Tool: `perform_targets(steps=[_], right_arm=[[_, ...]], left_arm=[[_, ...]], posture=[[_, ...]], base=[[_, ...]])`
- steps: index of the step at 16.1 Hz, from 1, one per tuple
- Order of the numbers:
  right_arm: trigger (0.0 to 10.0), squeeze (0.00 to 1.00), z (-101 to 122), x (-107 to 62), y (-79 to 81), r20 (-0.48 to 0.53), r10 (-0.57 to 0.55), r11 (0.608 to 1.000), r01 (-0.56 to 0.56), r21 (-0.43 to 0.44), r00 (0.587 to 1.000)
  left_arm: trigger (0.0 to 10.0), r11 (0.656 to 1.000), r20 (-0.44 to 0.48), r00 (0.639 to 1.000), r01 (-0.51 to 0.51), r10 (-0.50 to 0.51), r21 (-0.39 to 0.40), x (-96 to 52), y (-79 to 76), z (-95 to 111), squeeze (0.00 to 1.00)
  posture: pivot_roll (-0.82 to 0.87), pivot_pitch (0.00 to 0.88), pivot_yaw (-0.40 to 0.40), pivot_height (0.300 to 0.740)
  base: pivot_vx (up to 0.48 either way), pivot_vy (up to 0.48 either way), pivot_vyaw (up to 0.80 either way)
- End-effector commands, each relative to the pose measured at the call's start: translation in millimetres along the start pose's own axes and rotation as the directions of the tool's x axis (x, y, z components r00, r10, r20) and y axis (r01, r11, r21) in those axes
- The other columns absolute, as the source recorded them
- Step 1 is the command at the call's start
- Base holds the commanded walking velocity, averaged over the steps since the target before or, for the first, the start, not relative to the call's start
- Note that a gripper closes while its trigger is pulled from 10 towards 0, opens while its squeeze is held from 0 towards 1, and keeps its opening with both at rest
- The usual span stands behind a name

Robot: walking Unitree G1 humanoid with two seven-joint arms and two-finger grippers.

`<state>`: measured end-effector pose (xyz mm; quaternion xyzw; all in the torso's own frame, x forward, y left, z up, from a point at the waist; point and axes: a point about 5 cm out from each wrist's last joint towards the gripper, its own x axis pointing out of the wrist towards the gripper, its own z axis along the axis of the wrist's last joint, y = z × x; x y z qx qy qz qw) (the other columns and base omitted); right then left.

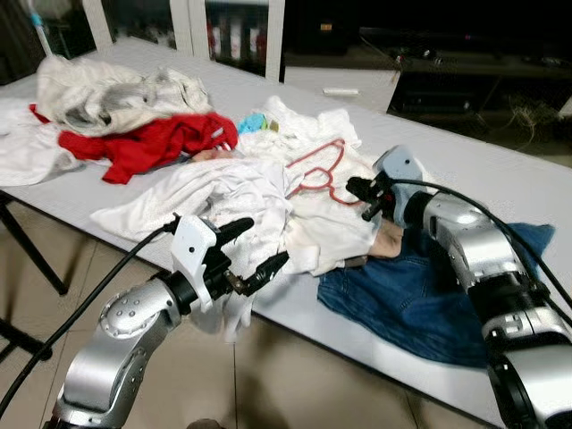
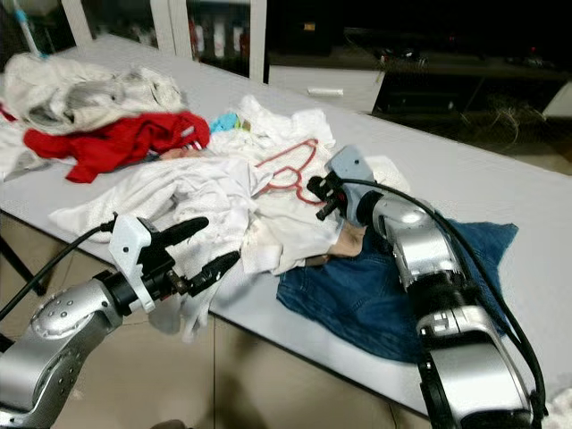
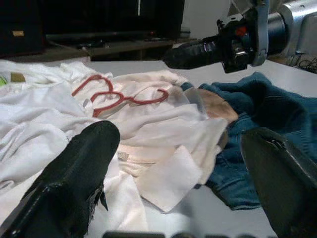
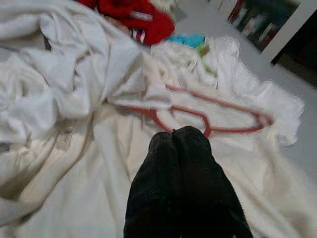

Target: Hang hanger

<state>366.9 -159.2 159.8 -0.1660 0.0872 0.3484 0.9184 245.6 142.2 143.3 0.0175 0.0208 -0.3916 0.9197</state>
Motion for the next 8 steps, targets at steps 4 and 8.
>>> perform_targets(steps=[4, 8], right_arm=[[10.0, 0.00, 0, 8.6, -4.6, -0.051, -0.051, 0.998, 0.049, -0.045, 0.997], [10.0, 0.00, 1, 14.6, -1.9, -0.054, -0.045, 0.998, 0.043, -0.051, 0.998]], left_arm=[[10.0, 1.000, 0.015, 1.000, 0.005, -0.005, 0.014, 0.2, -2.5, 5, 0.00], [10.0, 1.000, 0.013, 1.000, 0.002, -0.002, 0.017, -0.3, -2.0, 6, 0.00]], posture=[[0.12, 0.000, -0.094, 0.740], [0.12, 0.000, -0.094, 0.740]], base=[[0.262, 0.000, 0.00], [0.267, 0.000, 0.00]])
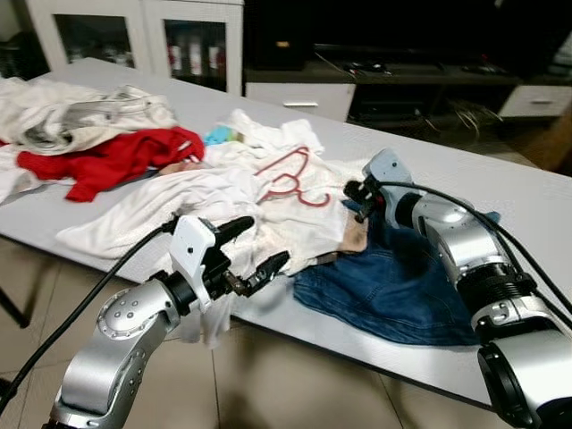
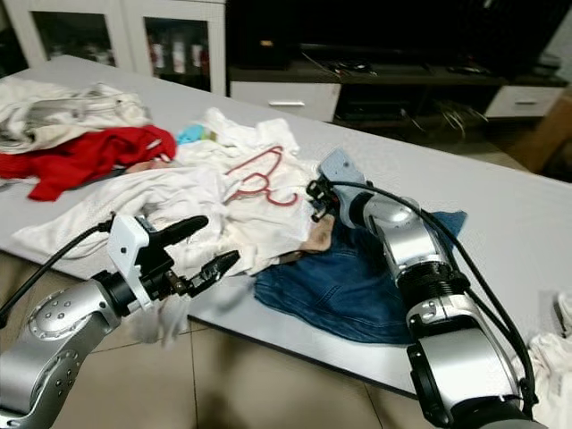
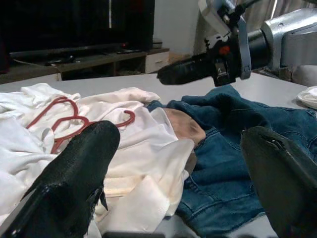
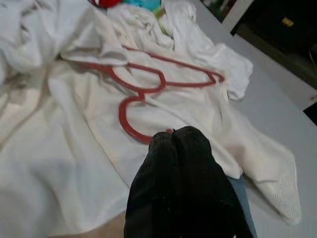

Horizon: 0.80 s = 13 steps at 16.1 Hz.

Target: Hang hanger

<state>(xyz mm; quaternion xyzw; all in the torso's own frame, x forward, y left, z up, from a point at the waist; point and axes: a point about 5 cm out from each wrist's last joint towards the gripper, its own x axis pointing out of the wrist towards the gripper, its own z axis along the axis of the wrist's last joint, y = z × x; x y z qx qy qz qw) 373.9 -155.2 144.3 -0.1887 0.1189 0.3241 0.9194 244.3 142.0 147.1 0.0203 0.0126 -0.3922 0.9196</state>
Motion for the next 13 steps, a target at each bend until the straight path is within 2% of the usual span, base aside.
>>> perform_targets(steps=[1, 8, 11, 13], right_arm=[[10.0, 0.00, 14, 4.0, -3.0, 0.027, -0.008, 0.999, 0.009, -0.033, 1.000], [10.0, 0.00, 13, 7.9, -0.8, 0.023, 0.004, 0.999, -0.003, -0.042, 1.000], [10.0, 0.00, 14, 10.6, -2.1, -0.006, 0.024, 0.996, -0.024, -0.085, 1.000], [10.0, 0.00, 17, 18.2, 1.3, -0.054, 0.053, 0.990, -0.060, -0.127, 0.997]], left_arm=[[10.0, 1.000, -0.001, 1.000, 0.001, -0.001, 0.006, -0.3, -0.7, 2, 0.00], [10.0, 1.000, -0.003, 1.000, 0.001, -0.001, 0.008, -0.9, -0.5, 2, 0.00], [10.0, 1.000, -0.004, 1.000, 0.003, -0.003, 0.007, -0.7, -0.7, 2, 0.00], [10.0, 1.000, -0.005, 1.000, 0.008, -0.008, 0.006, 0.0, -1.3, 2, 0.00]], posture=[[0.13, 0.000, -0.091, 0.740], [0.13, 0.000, -0.089, 0.740], [0.13, 0.000, -0.090, 0.740], [0.13, 0.000, -0.087, 0.740]], base=[[0.270, 0.000, 0.00], [0.268, 0.000, 0.00], [0.270, 0.000, 0.00], [0.268, 0.000, 0.00]])
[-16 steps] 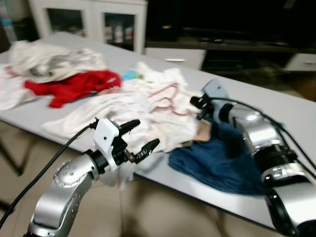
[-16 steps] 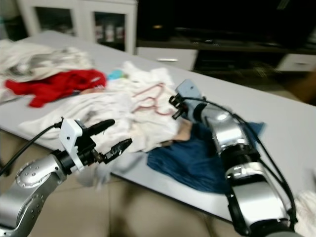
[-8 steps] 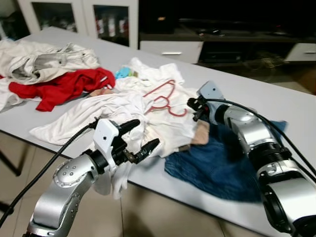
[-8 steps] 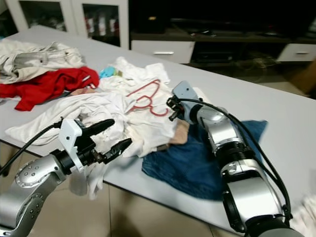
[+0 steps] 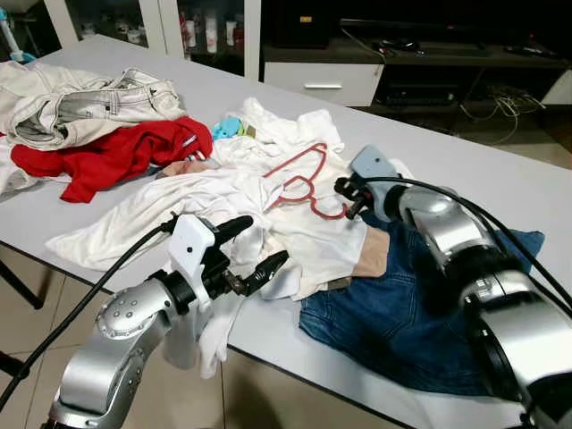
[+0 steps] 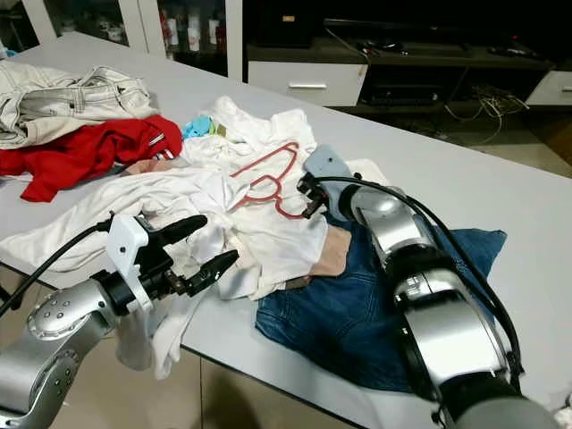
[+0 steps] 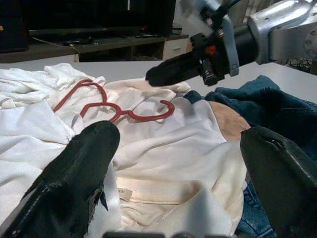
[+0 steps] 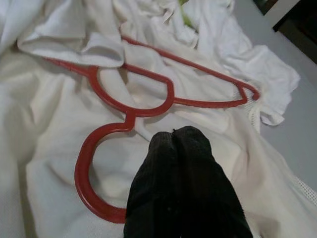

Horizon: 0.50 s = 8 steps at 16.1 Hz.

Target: Hang hanger

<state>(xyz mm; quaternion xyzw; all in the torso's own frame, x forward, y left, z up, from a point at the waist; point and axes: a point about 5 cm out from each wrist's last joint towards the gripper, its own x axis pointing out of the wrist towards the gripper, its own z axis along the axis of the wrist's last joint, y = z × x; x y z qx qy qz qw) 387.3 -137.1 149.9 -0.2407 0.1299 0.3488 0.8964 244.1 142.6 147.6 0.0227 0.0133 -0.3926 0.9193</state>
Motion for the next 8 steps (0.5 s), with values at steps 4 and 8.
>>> perform_targets(steps=[4, 8], right_arm=[[10.0, 0.00, 5, 13.3, 16.1, -0.048, 0.093, 0.994, -0.095, -0.048, 0.995], [10.0, 0.00, -11, 20.0, 35.4, -0.155, 0.169, 0.979, -0.183, -0.085, 0.973]], left_arm=[[10.0, 1.000, -0.001, 1.000, 0.005, -0.005, -0.008, -1.2, -5.9, 1, 0.00], [10.0, 1.000, -0.007, 1.000, 0.000, 0.000, -0.017, -4.5, -9.6, -1, 0.00]], posture=[[0.15, 0.000, -0.101, 0.740], [0.15, 0.000, -0.110, 0.740]], base=[[0.063, 0.000, 0.00], [0.000, 0.000, 0.00]])
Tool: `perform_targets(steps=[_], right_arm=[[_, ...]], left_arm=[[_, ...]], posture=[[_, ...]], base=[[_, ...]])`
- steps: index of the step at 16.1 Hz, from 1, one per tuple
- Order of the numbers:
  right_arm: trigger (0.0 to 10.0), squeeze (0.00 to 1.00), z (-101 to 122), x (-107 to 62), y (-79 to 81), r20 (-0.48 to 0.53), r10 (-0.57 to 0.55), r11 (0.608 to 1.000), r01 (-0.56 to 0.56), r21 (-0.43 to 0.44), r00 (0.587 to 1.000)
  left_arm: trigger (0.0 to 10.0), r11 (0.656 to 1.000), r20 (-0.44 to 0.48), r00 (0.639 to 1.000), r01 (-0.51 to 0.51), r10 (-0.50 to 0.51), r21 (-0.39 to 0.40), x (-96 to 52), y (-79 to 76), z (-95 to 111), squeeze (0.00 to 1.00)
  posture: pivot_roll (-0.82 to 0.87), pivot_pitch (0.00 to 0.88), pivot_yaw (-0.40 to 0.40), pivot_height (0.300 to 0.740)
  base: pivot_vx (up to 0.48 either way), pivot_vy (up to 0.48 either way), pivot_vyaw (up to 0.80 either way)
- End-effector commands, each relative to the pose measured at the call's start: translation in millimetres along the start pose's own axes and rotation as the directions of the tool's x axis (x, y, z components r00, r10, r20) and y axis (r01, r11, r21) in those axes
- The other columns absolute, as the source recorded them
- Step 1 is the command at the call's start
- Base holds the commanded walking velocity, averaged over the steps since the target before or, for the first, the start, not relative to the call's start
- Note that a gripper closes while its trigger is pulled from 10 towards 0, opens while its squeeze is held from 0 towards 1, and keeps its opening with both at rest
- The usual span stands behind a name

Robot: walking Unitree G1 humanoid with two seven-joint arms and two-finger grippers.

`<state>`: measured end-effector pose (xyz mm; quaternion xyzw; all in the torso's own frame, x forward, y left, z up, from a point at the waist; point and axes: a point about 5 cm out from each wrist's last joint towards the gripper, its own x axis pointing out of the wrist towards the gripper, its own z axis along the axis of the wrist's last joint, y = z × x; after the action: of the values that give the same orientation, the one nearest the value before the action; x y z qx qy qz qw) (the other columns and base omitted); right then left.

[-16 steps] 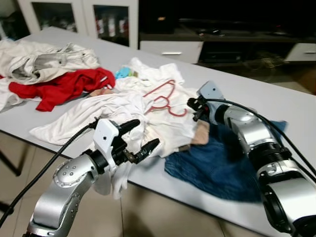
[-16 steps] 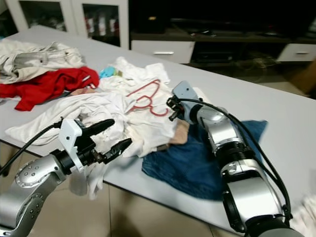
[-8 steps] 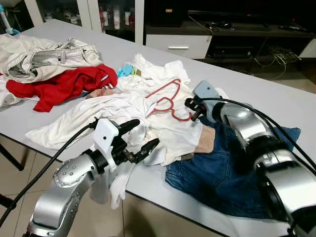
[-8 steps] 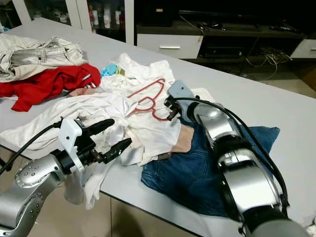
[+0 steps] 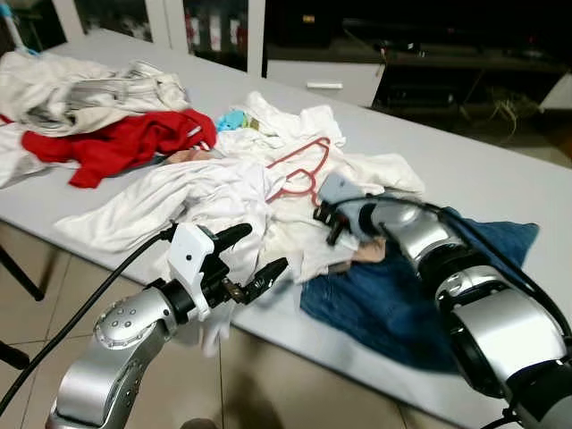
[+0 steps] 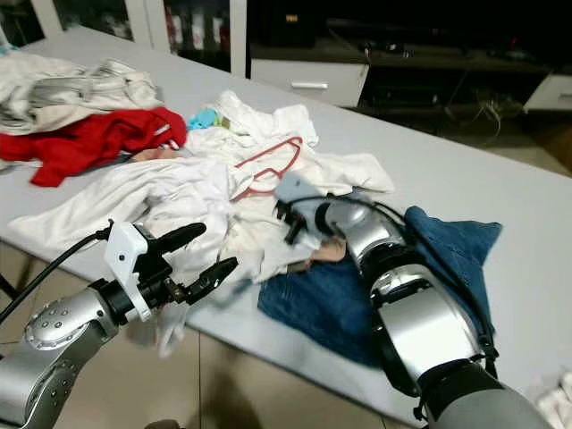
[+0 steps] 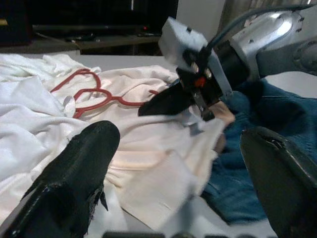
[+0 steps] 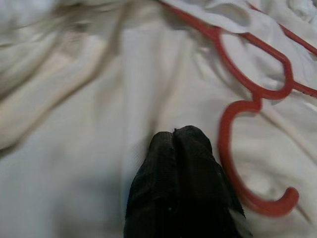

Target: Hang hanger

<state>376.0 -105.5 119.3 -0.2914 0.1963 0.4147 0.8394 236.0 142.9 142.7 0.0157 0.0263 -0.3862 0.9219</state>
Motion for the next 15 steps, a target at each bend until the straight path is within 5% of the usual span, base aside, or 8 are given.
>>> perform_targets(steps=[1, 6, 15], right_arm=[[10.0, 0.00, -3, -0.9, -2.2, -0.029, -0.022, 1.000, 0.022, -0.007, 0.999], [10.0, 0.00, -4, -2.2, -0.5, -0.044, 0.055, 0.998, -0.055, -0.001, 0.998], [10.0, 0.00, 11, -7.3, -17.9, 0.027, -0.103, 0.995, 0.102, 0.021, 0.994]], left_arm=[[10.0, 1.000, 0.013, 1.000, 0.013, -0.013, 0.004, 1.1, -4.9, 4, 0.00], [10.0, 1.000, 0.009, 1.000, 0.012, -0.012, 0.002, 0.4, -4.5, 5, 0.00], [10.0, 1.000, 0.012, 1.000, 0.020, -0.020, -0.002, 3.6, -5.8, 5, 0.00]], posture=[[0.16, 0.000, -0.111, 0.740], [0.15, 0.000, -0.105, 0.740], [0.14, 0.000, -0.103, 0.740]], base=[[0.000, 0.000, 0.00], [0.000, 0.000, 0.00], [0.000, 0.000, 0.00]])
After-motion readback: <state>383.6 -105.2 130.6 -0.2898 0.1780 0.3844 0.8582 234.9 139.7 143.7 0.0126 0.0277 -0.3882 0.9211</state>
